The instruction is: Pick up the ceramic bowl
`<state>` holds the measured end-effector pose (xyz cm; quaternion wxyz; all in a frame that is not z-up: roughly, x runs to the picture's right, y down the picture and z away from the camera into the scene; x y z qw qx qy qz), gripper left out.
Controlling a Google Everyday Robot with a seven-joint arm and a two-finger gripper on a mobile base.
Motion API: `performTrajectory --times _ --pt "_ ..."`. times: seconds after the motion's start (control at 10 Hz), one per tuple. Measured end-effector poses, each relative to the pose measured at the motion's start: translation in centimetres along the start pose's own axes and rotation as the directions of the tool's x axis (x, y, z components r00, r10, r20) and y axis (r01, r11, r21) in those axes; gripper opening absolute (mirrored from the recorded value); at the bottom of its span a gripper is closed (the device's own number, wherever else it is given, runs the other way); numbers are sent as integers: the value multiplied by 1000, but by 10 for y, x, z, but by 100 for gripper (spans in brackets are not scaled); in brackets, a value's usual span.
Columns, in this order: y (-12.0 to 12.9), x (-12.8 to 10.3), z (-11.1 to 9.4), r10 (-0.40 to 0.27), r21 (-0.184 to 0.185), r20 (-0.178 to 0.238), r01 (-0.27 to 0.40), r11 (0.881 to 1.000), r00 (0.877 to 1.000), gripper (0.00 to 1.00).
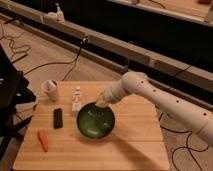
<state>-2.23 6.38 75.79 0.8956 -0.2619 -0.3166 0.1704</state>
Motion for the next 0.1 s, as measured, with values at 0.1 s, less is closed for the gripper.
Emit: performTrajectory --times 0.1 --pt "1 1 1 0 -3 -1 0 1000 1000 0"
